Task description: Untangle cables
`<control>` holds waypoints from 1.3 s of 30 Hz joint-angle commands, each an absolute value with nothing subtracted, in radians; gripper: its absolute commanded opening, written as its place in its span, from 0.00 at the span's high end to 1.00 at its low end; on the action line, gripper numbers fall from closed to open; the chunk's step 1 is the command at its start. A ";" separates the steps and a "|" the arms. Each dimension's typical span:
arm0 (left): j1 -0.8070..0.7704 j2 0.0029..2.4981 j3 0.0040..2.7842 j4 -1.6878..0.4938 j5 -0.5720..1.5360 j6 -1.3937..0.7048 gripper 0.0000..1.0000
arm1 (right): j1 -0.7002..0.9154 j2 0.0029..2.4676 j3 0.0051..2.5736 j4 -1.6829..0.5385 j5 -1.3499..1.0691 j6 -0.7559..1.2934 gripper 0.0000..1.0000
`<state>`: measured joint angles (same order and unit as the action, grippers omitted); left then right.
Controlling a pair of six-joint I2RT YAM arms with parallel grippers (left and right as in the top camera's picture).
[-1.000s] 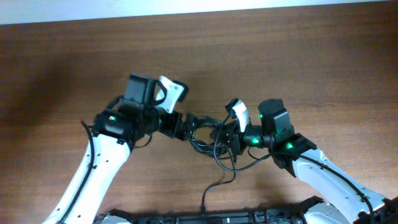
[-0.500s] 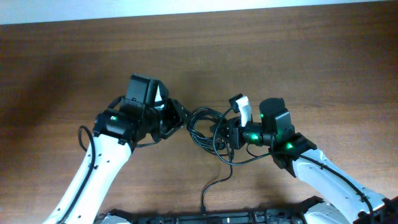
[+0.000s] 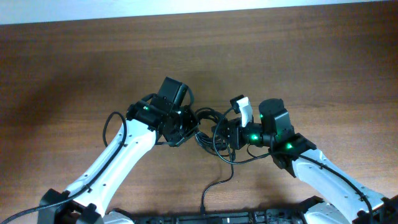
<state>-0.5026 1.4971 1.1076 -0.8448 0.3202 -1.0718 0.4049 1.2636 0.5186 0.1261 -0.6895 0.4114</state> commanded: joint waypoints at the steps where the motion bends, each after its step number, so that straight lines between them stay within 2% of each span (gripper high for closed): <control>1: -0.445 1.478 1.178 -0.851 0.281 -1.012 1.00 | 0.411 1.254 0.527 0.064 -0.628 0.409 0.96; 7: -0.308 1.312 1.269 -0.856 0.214 -0.859 1.00 | 0.411 1.254 0.527 0.011 -0.591 0.410 0.96; 12: -0.222 1.261 1.269 -0.888 0.160 -0.858 1.00 | 0.411 1.254 0.527 0.011 -0.593 0.410 0.96; 13: -0.218 1.262 1.269 -0.899 0.160 -0.857 0.95 | 0.411 1.254 0.527 0.012 -0.593 0.410 0.96; 14: -0.221 1.262 1.269 -0.919 0.160 -0.857 0.74 | 0.411 1.254 0.528 0.015 -0.593 0.410 0.95; 15: -0.228 1.262 1.266 -0.940 0.159 -0.857 0.41 | 0.411 1.254 0.528 0.020 -0.593 0.410 0.92; 16: -0.236 1.262 1.260 -0.958 0.159 -0.857 0.21 | 0.411 1.254 0.528 0.038 -0.593 0.410 0.91; 18: -0.261 1.263 1.245 -0.979 0.165 -0.794 0.24 | 0.411 1.254 0.528 0.095 -0.594 0.411 0.91; 21: -0.344 1.281 1.224 -0.980 0.168 -0.626 0.19 | 0.411 1.254 0.528 0.194 -0.594 0.524 0.85; 23: -0.410 1.306 1.224 -0.978 0.167 -0.612 0.18 | 0.412 1.254 0.528 0.205 -0.635 0.533 0.86; 25: -0.447 1.343 1.224 -0.978 0.167 -0.606 0.10 | 0.412 1.254 0.528 0.233 -0.746 0.534 0.86; 29: -0.501 1.436 1.224 -0.978 0.167 -0.491 0.11 | 0.411 1.254 0.528 0.344 -0.862 0.717 0.87; 30: -0.501 1.448 1.224 -0.978 0.163 -0.482 0.16 | 0.411 1.254 0.528 0.380 -0.915 0.720 0.87; 31: -0.501 1.460 1.223 -0.979 0.160 -0.472 0.33 | 0.411 1.254 0.528 0.404 -0.951 0.724 0.87; 32: -0.501 1.471 1.223 -0.979 0.160 -0.472 0.56 | 0.411 1.254 0.528 0.429 -0.978 0.724 0.87; 33: -0.501 1.488 1.223 -0.974 0.160 -0.472 0.86 | 0.411 1.254 0.528 0.432 -0.976 0.723 0.86; 34: -0.501 1.497 1.223 -0.971 0.159 -0.472 1.00 | 0.411 1.254 0.528 0.432 -0.976 0.723 0.87; 36: -0.501 1.508 1.223 -0.971 0.135 -0.472 1.00 | 0.411 1.254 0.528 0.431 -0.975 0.722 0.84; 37: -0.500 1.509 1.224 -0.976 0.067 -0.457 1.00 | 0.411 1.254 0.527 0.419 -0.956 0.682 0.61; 38: -0.496 1.504 1.224 -0.983 0.003 -0.442 1.00 | 0.411 1.254 0.527 0.389 -0.926 0.640 0.48; 39: -0.487 1.494 1.224 -0.992 -0.034 -0.442 1.00 | 0.411 1.254 0.527 0.345 -0.888 0.624 0.27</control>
<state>-0.5072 1.4960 1.2301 -0.9806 0.1200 -0.4732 0.4114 1.2613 0.5198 0.3958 -0.9176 0.6964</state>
